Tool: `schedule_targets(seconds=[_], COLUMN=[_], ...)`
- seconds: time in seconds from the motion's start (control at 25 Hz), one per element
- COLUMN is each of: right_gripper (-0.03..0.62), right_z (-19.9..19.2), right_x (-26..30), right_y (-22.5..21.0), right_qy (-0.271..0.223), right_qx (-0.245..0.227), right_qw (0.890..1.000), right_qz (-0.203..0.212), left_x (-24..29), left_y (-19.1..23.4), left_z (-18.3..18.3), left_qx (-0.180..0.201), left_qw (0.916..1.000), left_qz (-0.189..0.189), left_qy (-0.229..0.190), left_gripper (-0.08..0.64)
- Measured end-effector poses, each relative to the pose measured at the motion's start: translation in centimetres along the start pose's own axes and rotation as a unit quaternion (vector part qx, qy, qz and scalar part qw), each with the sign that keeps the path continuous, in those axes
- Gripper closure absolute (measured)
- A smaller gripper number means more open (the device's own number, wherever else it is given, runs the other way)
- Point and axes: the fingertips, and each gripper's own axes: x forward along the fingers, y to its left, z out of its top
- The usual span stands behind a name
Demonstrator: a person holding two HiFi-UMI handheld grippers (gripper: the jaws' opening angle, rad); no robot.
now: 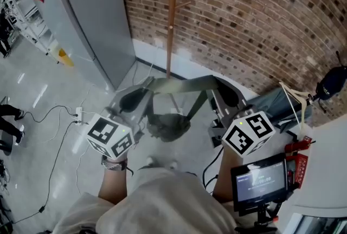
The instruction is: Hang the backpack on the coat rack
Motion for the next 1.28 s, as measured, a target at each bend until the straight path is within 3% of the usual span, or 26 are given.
schedule_targets(seconds=[0.4, 0.64, 1.28], right_gripper=[0.584, 0.584, 0.584], right_z=[0.2, -1.5, -2.2], right_x=[0.7, 1.7, 9.2], right_y=[-1.1, -1.9, -7.3], right_qy=[0.014, 0.034, 0.039], right_qx=[-0.004, 0.011, 0.032], right_qw=[0.999, 0.998, 0.998], right_qz=[0.041, 0.055, 0.035], left_x=[0.8, 1.3, 7.8], left_y=[0.0, 1.0, 7.7], left_z=[-0.1, -1.9, -3.6], left_qx=[0.008, -0.015, -0.021], left_qw=[0.9989, 0.9983, 0.9994], left_qz=[0.045, 0.057, 0.015], left_qy=[-0.008, 0.0, 0.022], left_gripper=[0.537, 0.537, 0.535])
